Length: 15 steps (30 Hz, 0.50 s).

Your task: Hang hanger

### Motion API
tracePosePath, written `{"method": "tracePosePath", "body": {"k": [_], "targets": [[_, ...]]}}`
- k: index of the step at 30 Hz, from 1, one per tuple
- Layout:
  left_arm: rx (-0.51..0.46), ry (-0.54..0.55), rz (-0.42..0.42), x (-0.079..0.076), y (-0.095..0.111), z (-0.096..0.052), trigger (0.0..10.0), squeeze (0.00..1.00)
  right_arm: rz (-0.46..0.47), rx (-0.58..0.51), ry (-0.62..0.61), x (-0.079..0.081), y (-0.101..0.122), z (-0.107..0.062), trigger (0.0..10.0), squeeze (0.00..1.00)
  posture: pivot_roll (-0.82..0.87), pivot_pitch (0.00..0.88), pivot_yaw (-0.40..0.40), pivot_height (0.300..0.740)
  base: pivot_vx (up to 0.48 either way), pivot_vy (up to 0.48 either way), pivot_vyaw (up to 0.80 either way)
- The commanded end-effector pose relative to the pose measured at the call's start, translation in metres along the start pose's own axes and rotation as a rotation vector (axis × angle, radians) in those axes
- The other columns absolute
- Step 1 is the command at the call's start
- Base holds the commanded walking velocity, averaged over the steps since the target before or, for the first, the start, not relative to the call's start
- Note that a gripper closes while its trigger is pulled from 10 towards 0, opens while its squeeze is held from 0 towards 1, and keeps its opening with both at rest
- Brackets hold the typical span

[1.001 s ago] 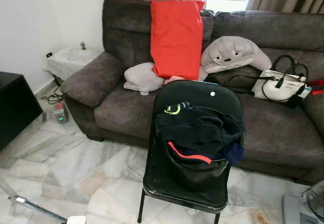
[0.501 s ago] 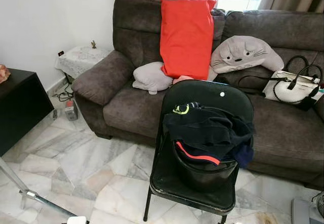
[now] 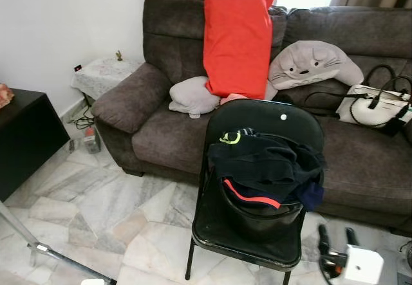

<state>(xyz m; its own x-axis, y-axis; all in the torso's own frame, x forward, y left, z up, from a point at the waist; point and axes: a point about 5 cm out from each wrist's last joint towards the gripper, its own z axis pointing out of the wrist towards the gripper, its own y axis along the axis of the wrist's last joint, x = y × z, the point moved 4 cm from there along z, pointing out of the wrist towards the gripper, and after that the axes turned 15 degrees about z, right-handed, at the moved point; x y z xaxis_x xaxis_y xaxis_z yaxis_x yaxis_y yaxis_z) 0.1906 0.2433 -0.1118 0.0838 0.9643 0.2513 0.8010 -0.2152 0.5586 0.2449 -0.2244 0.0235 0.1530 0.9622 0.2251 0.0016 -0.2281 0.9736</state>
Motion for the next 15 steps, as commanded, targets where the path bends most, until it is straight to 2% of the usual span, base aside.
{"method": "tracePosePath", "body": {"k": [1,4,5,8,15], "targets": [[0.026,0.002,0.014,0.003,-0.009,-0.002,10.0,0.0,0.005,-0.038,-0.003,0.0,0.016,0.002,10.0,0.0,-0.04,0.0,0.04,0.74,0.0,0.0,0.0],[0.037,0.005,0.009,0.004,-0.012,-0.003,10.0,0.0,0.002,-0.06,0.015,0.006,0.026,0.006,10.0,0.0,-0.04,0.0,0.042,0.74,0.0,0.0,0.0],[0.047,0.004,0.008,0.004,-0.016,-0.003,10.0,0.0,0.007,-0.093,0.039,0.015,0.04,0.014,10.0,0.0,-0.05,0.0,0.043,0.74,0.0,0.0,0.0],[0.054,-0.002,0.006,0.003,-0.019,-0.004,10.0,0.0,0.015,-0.124,0.053,0.026,0.055,0.023,10.0,0.0,-0.04,0.0,0.041,0.74,0.0,0.0,0.0],[0.056,-0.012,0.019,0.003,-0.021,-0.005,10.0,0.0,0.028,-0.169,0.049,0.037,0.073,0.025,10.0,0.0,-0.04,0.0,0.048,0.74,0.0,0.0,0.0]]}}
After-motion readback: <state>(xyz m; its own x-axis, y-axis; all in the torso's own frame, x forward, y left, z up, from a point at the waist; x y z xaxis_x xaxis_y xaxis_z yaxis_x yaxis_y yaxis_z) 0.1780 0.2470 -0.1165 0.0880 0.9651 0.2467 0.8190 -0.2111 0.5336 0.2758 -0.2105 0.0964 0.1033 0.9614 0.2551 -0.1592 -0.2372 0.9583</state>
